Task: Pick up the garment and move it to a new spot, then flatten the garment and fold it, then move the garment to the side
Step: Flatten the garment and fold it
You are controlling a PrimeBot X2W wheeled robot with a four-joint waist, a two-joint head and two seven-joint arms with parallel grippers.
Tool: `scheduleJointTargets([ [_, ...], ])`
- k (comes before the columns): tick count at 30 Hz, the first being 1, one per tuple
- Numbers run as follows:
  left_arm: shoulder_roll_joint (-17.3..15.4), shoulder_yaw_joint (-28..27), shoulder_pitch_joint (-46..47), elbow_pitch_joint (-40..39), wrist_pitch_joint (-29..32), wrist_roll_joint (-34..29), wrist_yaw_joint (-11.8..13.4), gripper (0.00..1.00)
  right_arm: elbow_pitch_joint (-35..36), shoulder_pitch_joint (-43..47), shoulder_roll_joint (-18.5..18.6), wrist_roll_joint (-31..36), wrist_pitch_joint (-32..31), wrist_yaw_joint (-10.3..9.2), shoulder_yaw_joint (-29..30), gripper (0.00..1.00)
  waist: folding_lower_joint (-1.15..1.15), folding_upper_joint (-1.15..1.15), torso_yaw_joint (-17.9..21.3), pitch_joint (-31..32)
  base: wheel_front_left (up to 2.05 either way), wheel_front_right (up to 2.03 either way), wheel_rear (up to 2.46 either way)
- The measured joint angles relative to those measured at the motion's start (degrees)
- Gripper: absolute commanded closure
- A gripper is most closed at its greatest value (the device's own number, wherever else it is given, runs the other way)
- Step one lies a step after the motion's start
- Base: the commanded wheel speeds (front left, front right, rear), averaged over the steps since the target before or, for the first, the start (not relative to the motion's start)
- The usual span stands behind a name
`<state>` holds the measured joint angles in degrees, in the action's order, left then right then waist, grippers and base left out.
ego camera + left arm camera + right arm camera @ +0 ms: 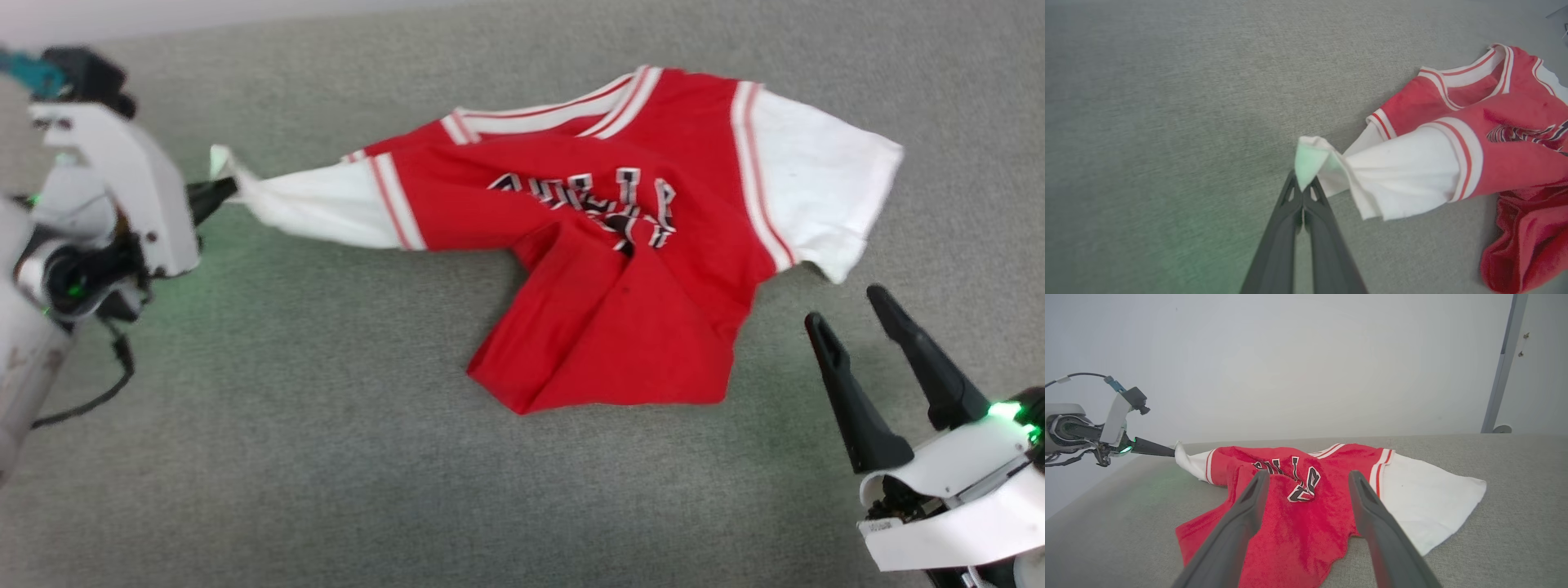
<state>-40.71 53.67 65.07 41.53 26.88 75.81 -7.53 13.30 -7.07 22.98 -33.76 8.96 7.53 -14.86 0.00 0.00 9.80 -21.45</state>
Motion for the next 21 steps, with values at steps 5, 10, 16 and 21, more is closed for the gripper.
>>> scheduleJointTargets([
  [5, -2.1, -0.6, -1.7, -1.7, -8.3, -2.5, 0.0, 1.0, 0.5, 0.9, 0.1, 0.0, -0.9, 0.0, 0.0, 0.0, 0.0, 0.0, -1.2, 1.5, 0.0, 0.0, 0.0],
  [10, -2.3, -1.0, -1.7, 0.9, -15.9, -5.7, 0.5, 1.0, 1.3, 0.9, 0.5, 0.0, -2.0, 0.0, -0.1, 0.0, 0.0, 0.0, -1.1, 1.9, 0.0, 0.0, 0.0],
  [16, -0.9, -0.5, -4.0, 7.5, -17.8, -6.2, 0.6, 1.0, 1.9, 1.5, 0.8, 0.1, -2.9, 0.0, 0.1, 0.0, 0.0, 0.0, 0.6, 2.0, 0.0, 0.0, 0.0],
  [21, 0.4, -0.2, -7.1, 12.6, -17.5, -4.6, 0.5, 1.0, 2.1, 2.3, 0.6, 0.1, -3.3, 0.0, 0.0, 0.0, 0.0, 0.0, 2.1, 2.2, 0.0, 0.0, 0.0],
])
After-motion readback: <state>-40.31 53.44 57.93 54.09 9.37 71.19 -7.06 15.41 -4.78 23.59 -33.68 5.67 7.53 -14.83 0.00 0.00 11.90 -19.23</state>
